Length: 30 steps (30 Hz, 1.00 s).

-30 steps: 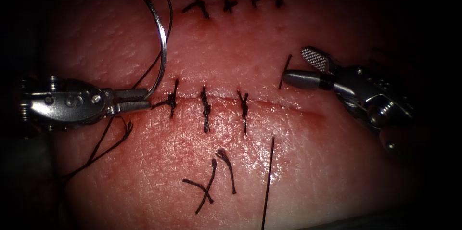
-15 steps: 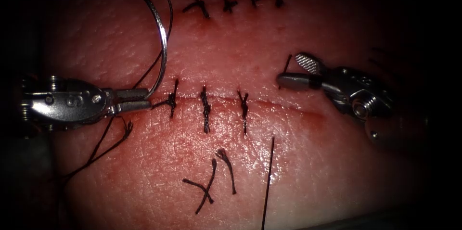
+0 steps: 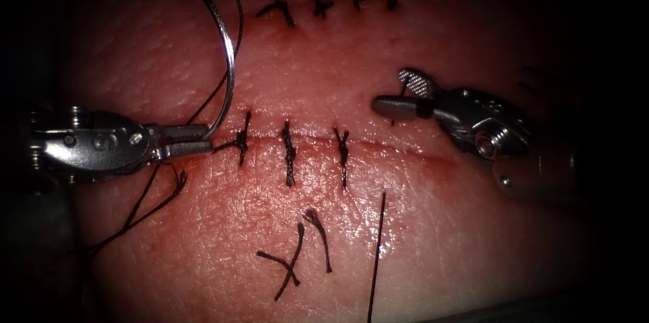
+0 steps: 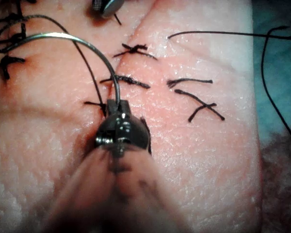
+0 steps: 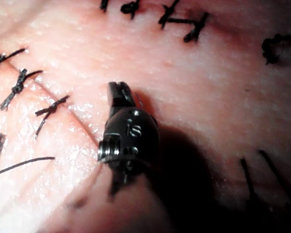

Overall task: Wound Closure
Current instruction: Pull gently on suture tail using right gripper

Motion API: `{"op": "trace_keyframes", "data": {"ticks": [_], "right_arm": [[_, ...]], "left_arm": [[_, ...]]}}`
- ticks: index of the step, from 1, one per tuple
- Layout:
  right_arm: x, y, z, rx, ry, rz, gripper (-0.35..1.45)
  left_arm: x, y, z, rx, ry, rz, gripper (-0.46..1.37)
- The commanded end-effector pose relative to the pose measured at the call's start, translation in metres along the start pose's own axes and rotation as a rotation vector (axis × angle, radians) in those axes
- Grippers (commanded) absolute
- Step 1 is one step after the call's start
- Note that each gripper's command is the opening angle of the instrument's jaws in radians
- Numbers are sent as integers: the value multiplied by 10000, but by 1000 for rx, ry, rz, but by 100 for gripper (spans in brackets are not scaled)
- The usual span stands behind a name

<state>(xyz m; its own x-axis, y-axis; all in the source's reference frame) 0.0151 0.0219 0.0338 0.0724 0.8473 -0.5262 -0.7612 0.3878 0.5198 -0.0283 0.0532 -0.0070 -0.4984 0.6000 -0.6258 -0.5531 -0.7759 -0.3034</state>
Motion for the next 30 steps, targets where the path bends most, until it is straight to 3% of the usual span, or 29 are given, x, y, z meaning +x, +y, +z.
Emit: {"op": "trace_keyframes", "data": {"ticks": [1, 14, 30], "right_arm": [[3, 0, -2, -12, 1, 3, -35], [20, -9, -7, -25, 40, -28, -35], [54, -20, -22, 18, 185, -230, -35]], "left_arm": [[0, 0, 0, -6, 0, -1, -35], [0, 0, 1, -8, 1, -1, -35], [0, 1, 1, -8, 1, -1, -35]]}}
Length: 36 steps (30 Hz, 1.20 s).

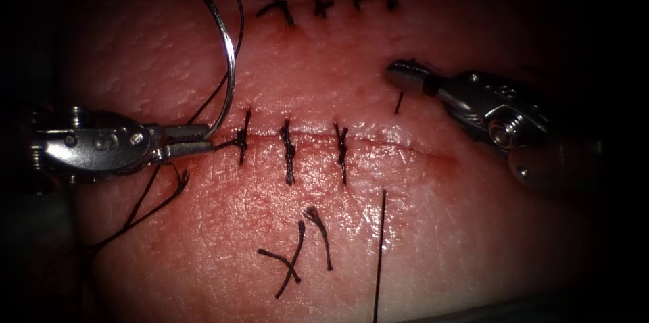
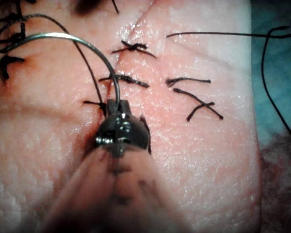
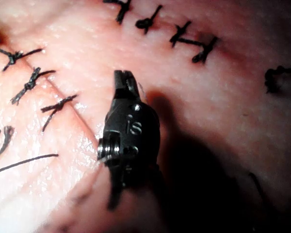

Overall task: Wound Closure
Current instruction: Pull gently on suture tail using right gripper, then set needle down from left hand

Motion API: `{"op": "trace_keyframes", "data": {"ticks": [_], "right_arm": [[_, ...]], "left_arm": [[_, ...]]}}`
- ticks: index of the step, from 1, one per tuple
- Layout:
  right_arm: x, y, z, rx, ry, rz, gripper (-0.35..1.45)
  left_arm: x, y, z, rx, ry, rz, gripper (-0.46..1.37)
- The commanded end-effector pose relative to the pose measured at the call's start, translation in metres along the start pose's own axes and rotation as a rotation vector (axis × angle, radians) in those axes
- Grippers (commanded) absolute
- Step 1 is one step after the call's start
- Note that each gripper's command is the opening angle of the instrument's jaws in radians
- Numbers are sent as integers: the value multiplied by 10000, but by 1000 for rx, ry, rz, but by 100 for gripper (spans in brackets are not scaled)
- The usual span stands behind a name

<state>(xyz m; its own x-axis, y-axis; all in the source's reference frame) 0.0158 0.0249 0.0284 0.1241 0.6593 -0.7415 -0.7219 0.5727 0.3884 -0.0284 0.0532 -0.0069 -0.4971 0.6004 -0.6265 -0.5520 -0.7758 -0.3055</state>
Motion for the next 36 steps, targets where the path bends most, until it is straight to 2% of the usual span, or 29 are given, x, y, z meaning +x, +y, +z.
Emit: {"op": "trace_keyframes", "data": {"ticks": [1, 8, 18, 25, 26, 27, 29, 33, 36], "right_arm": [[1, 1, -1, -5, 12, -5, -35], [21, -3, -8, 5, 92, -63, -35], [25, -8, -9, 6, 99, -65, -35], [19, -11, -8, 23, 102, -72, -33], [19, -10, -9, 28, 102, -71, 11], [20, -10, -10, 29, 105, -71, 26], [21, -9, -13, 32, 115, -70, 44], [25, -3, -21, 44, 153, -64, 101], [26, 0, -28, 53, 151, -63, 109]], "left_arm": [[0, 0, 0, -6, 0, 0, -35], [0, 0, 0, -7, 0, 7, -35], [-1, -2, 1, -7, 1, 8, -35], [-2, -2, 4, -3, 2, 10, -35], [-3, -2, 5, -2, 2, 11, -35], [-3, -2, 5, -1, 5, 11, -35], [-3, -3, 5, -1, 5, 12, -35], [-3, -4, 5, -1, 5, 18, -35], [-3, -4, 5, -2, 5, 18, -35]]}}
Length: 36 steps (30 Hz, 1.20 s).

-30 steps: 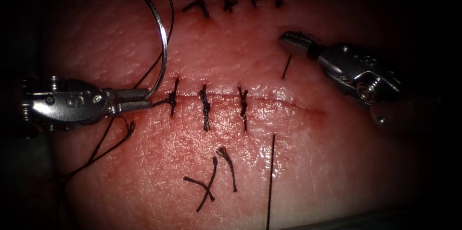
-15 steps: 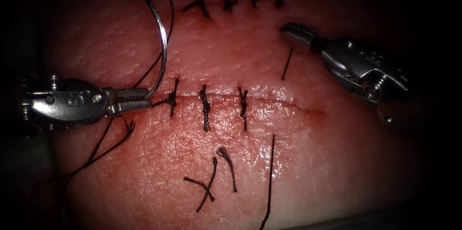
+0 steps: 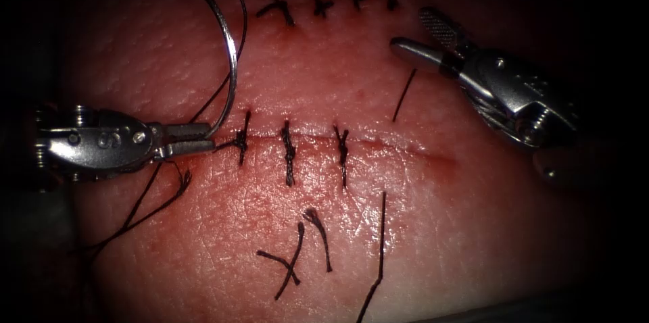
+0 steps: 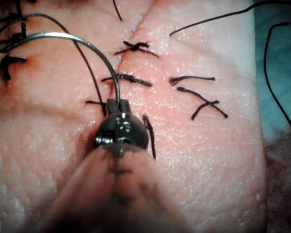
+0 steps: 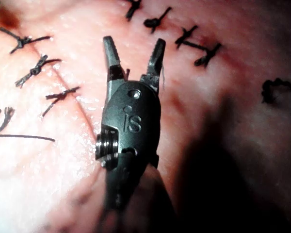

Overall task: Wound Closure
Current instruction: Set needle down from left hand

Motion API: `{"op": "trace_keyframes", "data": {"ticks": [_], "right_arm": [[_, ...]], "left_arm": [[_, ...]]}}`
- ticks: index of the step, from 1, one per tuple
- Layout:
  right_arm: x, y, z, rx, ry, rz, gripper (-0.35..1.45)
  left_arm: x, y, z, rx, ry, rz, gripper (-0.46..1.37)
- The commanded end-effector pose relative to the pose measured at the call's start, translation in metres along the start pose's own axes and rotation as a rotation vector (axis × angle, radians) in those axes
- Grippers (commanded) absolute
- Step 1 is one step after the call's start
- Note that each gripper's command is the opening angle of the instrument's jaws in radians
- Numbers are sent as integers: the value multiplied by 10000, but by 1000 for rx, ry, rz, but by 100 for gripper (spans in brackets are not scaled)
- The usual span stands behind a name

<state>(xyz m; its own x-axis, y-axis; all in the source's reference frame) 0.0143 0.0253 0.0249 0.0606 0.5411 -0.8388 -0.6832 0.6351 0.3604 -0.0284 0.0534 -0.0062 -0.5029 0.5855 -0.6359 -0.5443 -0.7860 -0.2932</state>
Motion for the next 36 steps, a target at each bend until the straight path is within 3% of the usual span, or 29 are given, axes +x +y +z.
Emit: {"op": "trace_keyframes", "data": {"ticks": [1, 4, 17, 23, 34, 36], "right_arm": [[0, 1, -3, 10, -3, -4, 111], [2, 3, -14, 28, -4, -21, 122], [6, -1, -48, 33, -2, -46, 115], [6, -3, -50, 34, -8, -47, 112], [7, -5, -50, 34, -9, -52, 109], [9, -7, -52, 35, -9, -51, 108]], "left_arm": [[0, 0, 0, -3, -1, 0, -35], [0, -3, 2, 4, -3, 0, -35], [4, -23, 12, 70, -62, 7, -35], [4, -38, 20, 91, -227, 36, -35], [2, -73, 50, 56, -551, 105, -35], [0, -75, 52, 47, -568, 116, -35]]}}
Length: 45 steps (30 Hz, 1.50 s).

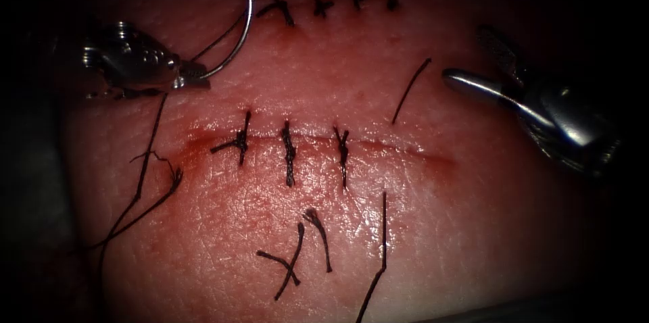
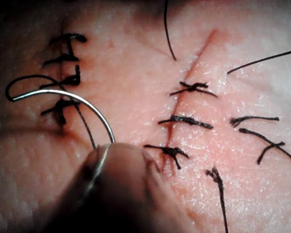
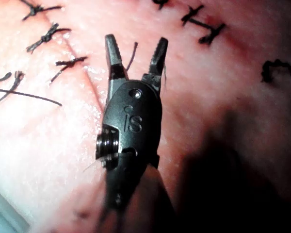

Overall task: Wound Closure
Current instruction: Set needle down from left hand

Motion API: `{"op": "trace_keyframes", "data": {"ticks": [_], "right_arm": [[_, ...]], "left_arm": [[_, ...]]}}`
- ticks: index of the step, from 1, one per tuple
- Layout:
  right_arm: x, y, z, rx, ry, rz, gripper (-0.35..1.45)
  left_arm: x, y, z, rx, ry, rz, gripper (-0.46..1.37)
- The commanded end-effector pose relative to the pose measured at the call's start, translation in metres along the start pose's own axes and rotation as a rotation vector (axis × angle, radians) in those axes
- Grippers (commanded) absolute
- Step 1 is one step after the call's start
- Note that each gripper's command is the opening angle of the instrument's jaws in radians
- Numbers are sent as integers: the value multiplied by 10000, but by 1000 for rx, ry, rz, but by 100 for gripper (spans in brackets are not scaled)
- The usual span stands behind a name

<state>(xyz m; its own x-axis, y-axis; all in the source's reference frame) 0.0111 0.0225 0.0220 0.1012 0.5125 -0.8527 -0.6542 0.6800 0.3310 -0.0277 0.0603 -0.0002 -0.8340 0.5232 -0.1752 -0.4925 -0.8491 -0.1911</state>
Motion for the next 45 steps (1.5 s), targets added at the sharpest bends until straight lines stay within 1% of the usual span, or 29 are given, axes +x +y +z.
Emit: {"op": "trace_keyframes", "data": {"ticks": [1, 4, 7, 8, 9, 10, 11, 12, 15, 18, 22, 24, 26, 27, 28, 30, 33, 37, 41, 43, 45], "right_arm": [[2, -1, -2, 2, 0, 0, 108], [2, -3, -2, 1, 0, 0, 107], [1, -3, 0, -3, 0, 0, 107], [1, -3, 1, -4, 0, 0, 107], [1, -4, 2, -4, 0, 0, 107], [1, -4, 2, -4, 0, 0, 107], [1, -4, 2, -4, 0, 0, 107], [1, -5, 1, -3, 0, 0, 107], [0, -6, 0, -3, 1, -2, 107], [-1, -7, 0, -2, 2, -4, 107], [-2, -6, 1, -4, -1, -4, 107], [-2, -5, 2, -4, -1, -5, 107], [-3, -5, 2, -4, 0, -5, 107], [-3, -5, 2, -4, 0, -5, 107], [-3, -5, 2, -4, 0, -5, 107], [-3, -5, 2, -4, 0, -6, 107], [-4, -5, 2, -4, 0, -6, 106], [-4, -5, 2, -4, 0, -6, 106], [-4, -4, 2, -5, 0, -6, 106], [-4, -4, 3, -5, 0, -6, 106], [-4, -4, 3, -5, 0, -6, 106]], "left_arm": [[1, 0, 1, -20, -6, 1, -35], [-2, 1, 7, -72, -29, 0, -35], [-7, 8, 19, -167, -96, 1, -35], [-9, 11, 24, -208, -134, 3, -35], [-10, 13, 29, -231, -165, 6, 0], [-10, 13, 32, -230, -169, 2, 19], [-10, 12, 35, -226, -169, -2, 30], [-9, 11, 37, -219, -158, -14, 35], [-9, 9, 39, -207, -135, -40, 60], [-7, 7, 39, -201, -117, -62, 73], [-3, 3, 34, -199, -53, -77, 79], [0, -1, 28, -223, 5, -90, 78], [2, -4, 23, -224, 51, -101, 72], [5, -7, 18, -221, 90, -110, 72], [6, -8, 14, -223, 106, -121, 75], [7, -9, 9, -231, 118, -126, 78], [9, -7, 4, -231, 115, -130, 80], [10, -2, 1, -235, 117, -137, 91], [9, 2, -4, -241, 117, -133, 90], [8, 2, -7, -252, 142, -134, 93], [7, 2, -12, -250, 185, -139, 90]]}}
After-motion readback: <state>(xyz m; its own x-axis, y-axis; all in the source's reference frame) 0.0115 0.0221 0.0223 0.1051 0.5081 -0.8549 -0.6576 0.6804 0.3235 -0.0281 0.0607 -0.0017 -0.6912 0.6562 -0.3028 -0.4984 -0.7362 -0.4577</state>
